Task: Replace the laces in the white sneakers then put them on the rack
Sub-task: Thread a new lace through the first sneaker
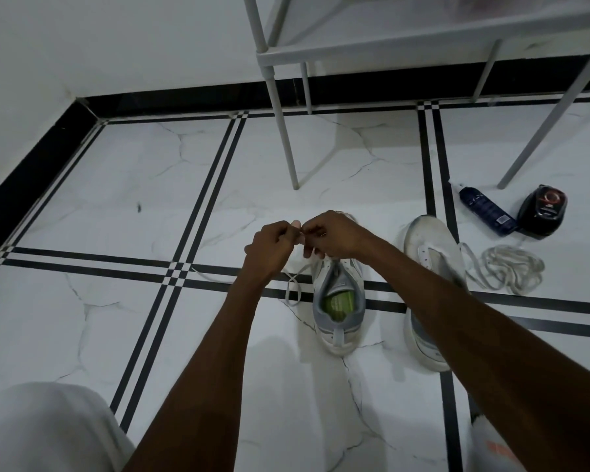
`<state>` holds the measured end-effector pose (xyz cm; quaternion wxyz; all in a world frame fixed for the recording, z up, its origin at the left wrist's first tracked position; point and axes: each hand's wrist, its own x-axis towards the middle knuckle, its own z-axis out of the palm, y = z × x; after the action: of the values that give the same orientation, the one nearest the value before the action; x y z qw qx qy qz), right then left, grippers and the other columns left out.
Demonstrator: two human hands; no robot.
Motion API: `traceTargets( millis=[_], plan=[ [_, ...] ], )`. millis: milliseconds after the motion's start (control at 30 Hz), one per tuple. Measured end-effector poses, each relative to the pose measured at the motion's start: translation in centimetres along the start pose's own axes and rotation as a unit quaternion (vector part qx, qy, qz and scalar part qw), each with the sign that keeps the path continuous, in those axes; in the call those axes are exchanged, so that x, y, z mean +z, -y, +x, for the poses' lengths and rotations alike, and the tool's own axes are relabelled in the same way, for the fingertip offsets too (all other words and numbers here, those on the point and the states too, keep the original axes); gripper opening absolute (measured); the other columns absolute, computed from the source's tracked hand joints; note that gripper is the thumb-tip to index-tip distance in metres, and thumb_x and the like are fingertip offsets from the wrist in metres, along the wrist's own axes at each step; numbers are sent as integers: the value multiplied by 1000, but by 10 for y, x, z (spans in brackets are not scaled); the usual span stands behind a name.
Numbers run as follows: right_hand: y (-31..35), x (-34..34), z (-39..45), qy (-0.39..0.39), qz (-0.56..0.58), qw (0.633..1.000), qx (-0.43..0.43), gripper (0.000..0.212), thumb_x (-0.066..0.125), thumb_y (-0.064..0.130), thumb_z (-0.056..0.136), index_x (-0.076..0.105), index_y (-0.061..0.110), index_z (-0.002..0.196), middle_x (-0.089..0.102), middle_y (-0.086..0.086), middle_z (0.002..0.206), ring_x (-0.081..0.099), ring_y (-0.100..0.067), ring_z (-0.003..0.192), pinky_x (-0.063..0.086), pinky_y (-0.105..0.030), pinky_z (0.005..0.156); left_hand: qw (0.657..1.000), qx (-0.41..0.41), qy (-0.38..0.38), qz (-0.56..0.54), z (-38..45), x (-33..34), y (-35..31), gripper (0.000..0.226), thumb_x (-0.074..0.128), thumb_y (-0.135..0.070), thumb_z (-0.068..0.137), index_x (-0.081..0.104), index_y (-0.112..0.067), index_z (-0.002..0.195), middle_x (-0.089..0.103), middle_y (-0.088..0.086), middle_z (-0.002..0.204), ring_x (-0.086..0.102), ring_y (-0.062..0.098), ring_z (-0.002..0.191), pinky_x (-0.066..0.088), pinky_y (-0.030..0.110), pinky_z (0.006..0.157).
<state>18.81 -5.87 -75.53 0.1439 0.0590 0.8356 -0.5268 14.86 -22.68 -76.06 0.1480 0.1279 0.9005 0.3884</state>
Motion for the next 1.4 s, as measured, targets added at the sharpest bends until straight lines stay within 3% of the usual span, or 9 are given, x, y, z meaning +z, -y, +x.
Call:
traceTargets(
  millis=[167,267,333,533,733,867,1033,1300,1400],
  plan=[
    [-21,-16,11,-251,45,967,25,20,58,7,96,73,6,109,75,-16,88,59,1,49,44,-10,45,1000,-7,-24,-1,0,-7,5,47,40,-60,93,59,-27,67,63,-5,67,60,17,73,48,52,93],
    [-16,-9,11,-135,5,991,1,42,67,17,93,59,18,134,76,-5,85,57,8,46,43,-9,45,999,6,-41,23,-1,-7,4,44,46,-56,99,64,-25,73,62,-18,62,57,7,66,46,44,85],
    [-7,2,7,-82,-43,995,-35,31,66,22,95,66,20,125,76,0,77,57,5,46,42,-9,48,996,22,-65,51,-1,-5,2,40,52,-52,100,69,-24,78,64,-20,63,58,5,67,48,41,82],
    [-5,18,6,-116,-35,992,-22,19,60,21,97,78,17,100,75,-5,73,58,1,51,53,-25,64,986,45,-141,-74,-1,-3,-1,28,81,-39,84,72,-12,82,73,-9,73,68,3,71,55,26,70],
    [-7,18,-6,-108,-12,994,6,28,65,23,94,68,18,122,76,-5,91,64,-5,67,47,-19,66,952,-25,-107,-286,-3,13,-5,25,82,-25,85,69,-6,91,78,3,92,71,7,83,53,23,66],
    [-16,-3,-31,-175,-56,980,80,35,72,26,82,62,18,116,70,-3,110,65,-18,97,49,-25,81,951,-1,-83,-298,-3,22,-13,31,77,-26,90,62,0,93,78,10,81,74,13,80,51,17,73],
    [-22,-5,-60,-43,-169,971,165,42,72,29,85,60,7,117,64,-10,119,61,-26,109,49,-30,86,978,20,-59,-201,-8,38,-12,24,83,-28,83,73,-5,80,75,4,69,73,13,67,52,17,65],
    [-56,22,-56,-225,-157,961,29,19,67,22,86,75,11,99,74,-8,93,68,-23,85,56,-34,76,989,53,19,-134,-5,50,-3,7,77,-10,87,78,-3,90,77,6,79,74,13,72,60,23,72],
    [-62,12,-52,-241,-68,967,47,14,68,18,87,79,11,94,77,-3,90,69,-14,83,48,-10,69,993,74,22,-88,-4,51,-3,5,80,-12,85,78,-8,84,73,-9,73,68,-3,66,52,11,67]
  ],
)
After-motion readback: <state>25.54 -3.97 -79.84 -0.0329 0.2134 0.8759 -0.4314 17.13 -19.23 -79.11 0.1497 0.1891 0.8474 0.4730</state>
